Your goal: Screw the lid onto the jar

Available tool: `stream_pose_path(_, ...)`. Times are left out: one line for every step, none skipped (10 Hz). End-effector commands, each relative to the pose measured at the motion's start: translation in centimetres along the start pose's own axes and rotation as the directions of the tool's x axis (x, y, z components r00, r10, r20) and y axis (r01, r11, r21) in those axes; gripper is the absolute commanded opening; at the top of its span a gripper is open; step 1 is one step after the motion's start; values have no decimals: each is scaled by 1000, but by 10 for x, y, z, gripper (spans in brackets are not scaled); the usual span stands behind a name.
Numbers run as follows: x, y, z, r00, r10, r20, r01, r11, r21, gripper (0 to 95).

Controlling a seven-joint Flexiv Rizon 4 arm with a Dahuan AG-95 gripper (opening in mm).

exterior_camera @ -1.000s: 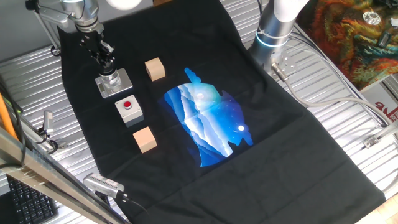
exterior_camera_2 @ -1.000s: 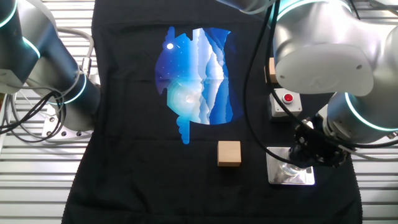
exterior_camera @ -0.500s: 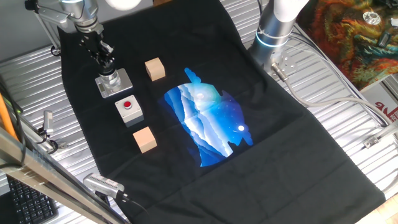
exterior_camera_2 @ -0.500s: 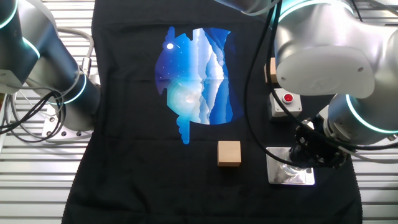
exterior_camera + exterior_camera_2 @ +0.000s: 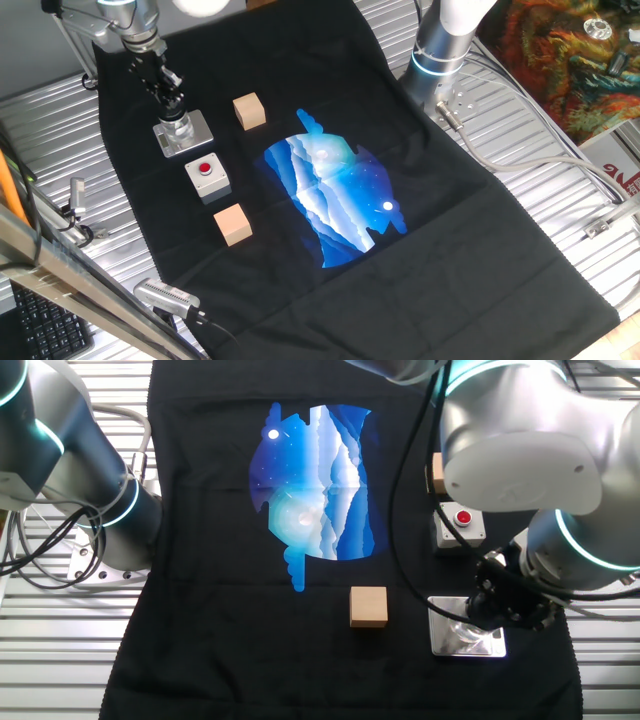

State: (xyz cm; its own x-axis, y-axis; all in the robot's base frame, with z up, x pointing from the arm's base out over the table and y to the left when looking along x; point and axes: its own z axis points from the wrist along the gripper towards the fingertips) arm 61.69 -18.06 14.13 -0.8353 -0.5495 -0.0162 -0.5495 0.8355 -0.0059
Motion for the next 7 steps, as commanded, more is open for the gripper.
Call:
stream_pose_path(-1,-1,1,999,40,11,-40,999,-14,0)
stream_pose_path(-1,-1,1,999,52,8,-52,999,-7,0)
stream_pose_path(-1,-1,1,998,61,3,-61,998,-9,0)
stream_pose_path(0,-2,1,996,86,4,-86,996,-13,0)
stream_pose_path(0,-2,1,995,104,6,-103,995,-16,0)
stream_pose_path(0,-2,2,993,119,14,-119,993,-6,0)
stream_pose_path(0,-3,2,990,137,20,-137,991,-2,0)
